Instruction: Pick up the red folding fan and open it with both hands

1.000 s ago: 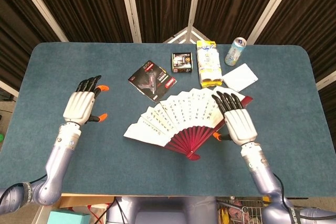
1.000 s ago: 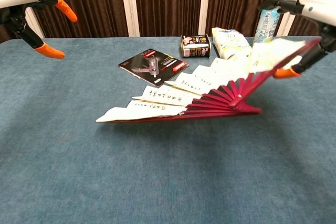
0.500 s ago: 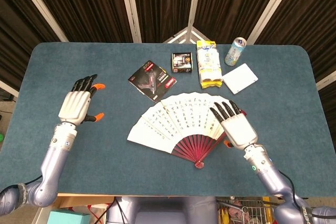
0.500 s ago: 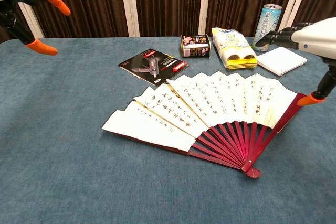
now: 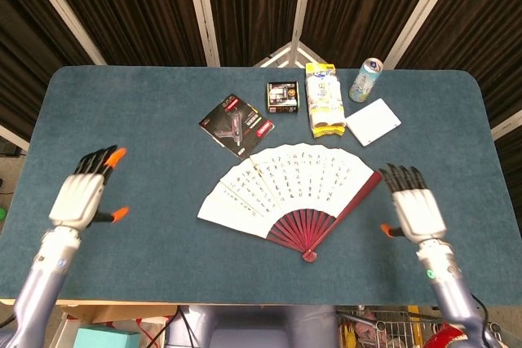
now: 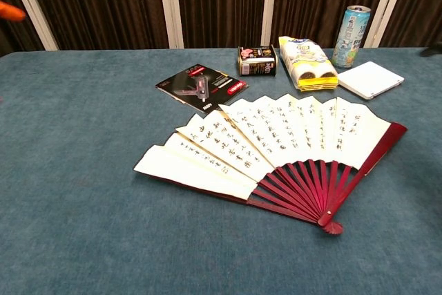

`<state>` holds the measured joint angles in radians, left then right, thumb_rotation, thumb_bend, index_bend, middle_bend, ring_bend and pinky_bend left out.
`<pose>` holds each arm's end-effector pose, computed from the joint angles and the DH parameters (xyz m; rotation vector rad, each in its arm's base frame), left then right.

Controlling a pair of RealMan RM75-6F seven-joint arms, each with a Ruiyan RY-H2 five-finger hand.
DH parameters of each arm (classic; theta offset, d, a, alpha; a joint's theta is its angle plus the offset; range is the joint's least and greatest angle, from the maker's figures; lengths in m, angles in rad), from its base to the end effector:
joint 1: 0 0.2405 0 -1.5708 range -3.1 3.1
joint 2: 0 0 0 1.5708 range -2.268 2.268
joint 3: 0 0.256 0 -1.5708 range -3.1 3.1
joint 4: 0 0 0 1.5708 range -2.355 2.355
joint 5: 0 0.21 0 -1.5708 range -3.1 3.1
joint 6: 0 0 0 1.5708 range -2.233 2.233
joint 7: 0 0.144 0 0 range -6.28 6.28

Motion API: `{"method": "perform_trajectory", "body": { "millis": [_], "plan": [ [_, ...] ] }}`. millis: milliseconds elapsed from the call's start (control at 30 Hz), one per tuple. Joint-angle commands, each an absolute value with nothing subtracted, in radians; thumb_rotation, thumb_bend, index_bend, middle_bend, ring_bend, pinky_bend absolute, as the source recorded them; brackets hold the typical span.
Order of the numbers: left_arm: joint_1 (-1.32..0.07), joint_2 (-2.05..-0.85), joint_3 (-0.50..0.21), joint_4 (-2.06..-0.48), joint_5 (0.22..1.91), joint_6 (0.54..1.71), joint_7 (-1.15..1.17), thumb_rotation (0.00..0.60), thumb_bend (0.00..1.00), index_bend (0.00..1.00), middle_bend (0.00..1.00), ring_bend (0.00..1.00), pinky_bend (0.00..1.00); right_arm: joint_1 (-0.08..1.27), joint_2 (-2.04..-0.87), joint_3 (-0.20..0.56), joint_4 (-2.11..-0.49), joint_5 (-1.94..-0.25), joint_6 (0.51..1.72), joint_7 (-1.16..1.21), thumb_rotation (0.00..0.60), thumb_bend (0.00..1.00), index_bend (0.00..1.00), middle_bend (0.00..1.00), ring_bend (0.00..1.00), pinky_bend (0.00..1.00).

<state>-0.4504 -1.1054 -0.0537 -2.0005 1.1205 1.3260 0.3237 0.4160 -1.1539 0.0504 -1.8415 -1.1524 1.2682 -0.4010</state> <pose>-0.2052 0.2535 0.1192 -1.5176 -1.0543 -0.9006 -0.2399 -0.2574 0.1082 1.5772 -0.9316 0.7436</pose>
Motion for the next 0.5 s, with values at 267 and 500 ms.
{"method": "perform_trajectory", "body": {
  "millis": [267,500],
  "plan": [
    [-0.205,-1.015,0.163,-1.951,1.431,1.509,0.193,0.6,0.06,0.01,0.0,0.0,0.0,0.214,-1.115,-0.042,-1.864,-1.297,1.486,-0.275,0.6,0.09,0.0,0.0,0.0,0.0],
    [-0.111,-1.046,0.176,-1.782,1.503,1.622,0.157,0.6,0.05,0.0,0.0,0.0,0.0,0.148,-1.123,-0.062,-1.778,-1.38,1.576,-0.277,0.6,0.09,0.0,0.0,0.0,0.0]
  ]
}}
